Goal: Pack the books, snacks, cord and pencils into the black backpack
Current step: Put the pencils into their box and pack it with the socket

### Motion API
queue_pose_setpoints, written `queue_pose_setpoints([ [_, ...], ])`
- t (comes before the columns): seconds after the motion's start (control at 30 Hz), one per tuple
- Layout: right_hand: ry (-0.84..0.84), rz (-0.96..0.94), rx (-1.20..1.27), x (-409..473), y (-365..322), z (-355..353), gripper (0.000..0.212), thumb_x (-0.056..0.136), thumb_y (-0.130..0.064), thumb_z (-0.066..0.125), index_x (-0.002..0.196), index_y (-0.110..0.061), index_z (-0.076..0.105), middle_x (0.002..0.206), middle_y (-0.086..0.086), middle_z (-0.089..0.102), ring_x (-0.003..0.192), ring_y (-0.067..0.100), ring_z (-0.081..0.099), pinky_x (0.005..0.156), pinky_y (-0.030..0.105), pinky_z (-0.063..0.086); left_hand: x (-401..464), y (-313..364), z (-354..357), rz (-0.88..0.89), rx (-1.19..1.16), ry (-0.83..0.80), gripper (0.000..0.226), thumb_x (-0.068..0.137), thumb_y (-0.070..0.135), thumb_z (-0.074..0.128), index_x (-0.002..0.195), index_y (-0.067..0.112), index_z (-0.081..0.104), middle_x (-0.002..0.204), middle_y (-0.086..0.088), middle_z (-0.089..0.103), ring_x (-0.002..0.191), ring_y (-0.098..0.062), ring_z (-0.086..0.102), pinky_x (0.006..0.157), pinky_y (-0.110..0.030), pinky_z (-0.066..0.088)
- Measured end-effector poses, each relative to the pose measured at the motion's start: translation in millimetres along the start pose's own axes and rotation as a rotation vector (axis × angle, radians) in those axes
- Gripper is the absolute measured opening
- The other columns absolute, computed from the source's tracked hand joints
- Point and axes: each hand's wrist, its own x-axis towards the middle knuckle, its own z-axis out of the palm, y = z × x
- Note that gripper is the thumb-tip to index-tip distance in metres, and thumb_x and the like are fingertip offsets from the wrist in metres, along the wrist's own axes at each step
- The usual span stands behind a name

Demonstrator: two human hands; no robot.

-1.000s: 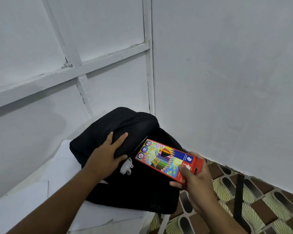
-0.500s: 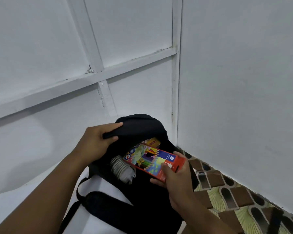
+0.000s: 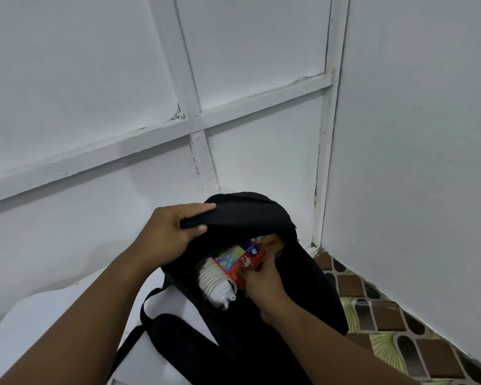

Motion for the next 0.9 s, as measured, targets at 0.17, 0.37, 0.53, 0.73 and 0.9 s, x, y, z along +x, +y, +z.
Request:
queue_pose_setpoints([
  [0.17, 0.005, 0.052, 0.180, 16, 5, 7, 0.056, 0.080, 0.010, 0.067, 0.126, -0.017, 0.049, 0.110, 0.013, 0.068, 0.092, 0.028, 0.071, 0.068, 0.040, 0.062, 3, -2, 3, -0.007, -0.014, -0.028, 0.057, 0.085, 0.002, 0.075, 0.109, 0.053, 0.065, 0.112, 0.033, 0.063, 0.104, 0.027, 0.052, 0.088, 0.006, 0.033],
  [0.37, 0.085, 0.061, 0.362, 10, 18, 8, 0.044, 0.089, 0.005, 0.066, 0.125, -0.015, 0.050, 0.110, 0.021, 0.064, 0.088, 0.031, 0.074, 0.069, 0.040, 0.061, 1, -11, 2, -0.025, -0.031, -0.047, 0.056, 0.085, 0.003, 0.075, 0.113, 0.050, 0.066, 0.119, 0.027, 0.065, 0.109, 0.024, 0.053, 0.090, 0.004, 0.034],
  [0.53, 0.066, 0.133, 0.333, 13, 21, 1, 0.028, 0.088, 0.012, 0.064, 0.111, 0.001, 0.054, 0.102, 0.030, 0.064, 0.077, 0.030, 0.072, 0.062, 0.035, 0.061, -6, -14, 9, -0.039, -0.026, -0.051, 0.057, 0.084, 0.005, 0.078, 0.115, 0.051, 0.066, 0.129, 0.019, 0.063, 0.120, 0.013, 0.053, 0.096, 0.003, 0.032],
  [0.73, 0.063, 0.156, 0.174, -1, 11, -13, 0.015, 0.091, -0.001, 0.066, 0.104, -0.003, 0.059, 0.081, 0.017, 0.071, 0.052, 0.019, 0.065, 0.044, 0.027, 0.050, -26, -18, 19, -0.081, -0.013, -0.085, 0.060, 0.081, 0.013, 0.081, 0.122, 0.053, 0.064, 0.146, 0.011, 0.053, 0.135, 0.005, 0.043, 0.108, -0.009, 0.027],
  [0.9, 0.298, -0.229, 0.009, -31, -17, -41, 0.012, 0.094, -0.010, 0.060, 0.095, -0.022, 0.063, 0.082, 0.015, 0.066, 0.059, 0.018, 0.059, 0.057, 0.033, 0.050, -61, -17, 44, -0.080, -0.027, -0.082, 0.065, 0.079, 0.017, 0.084, 0.124, 0.056, 0.059, 0.149, 0.023, 0.036, 0.128, 0.028, 0.024, 0.103, 0.003, 0.018],
])
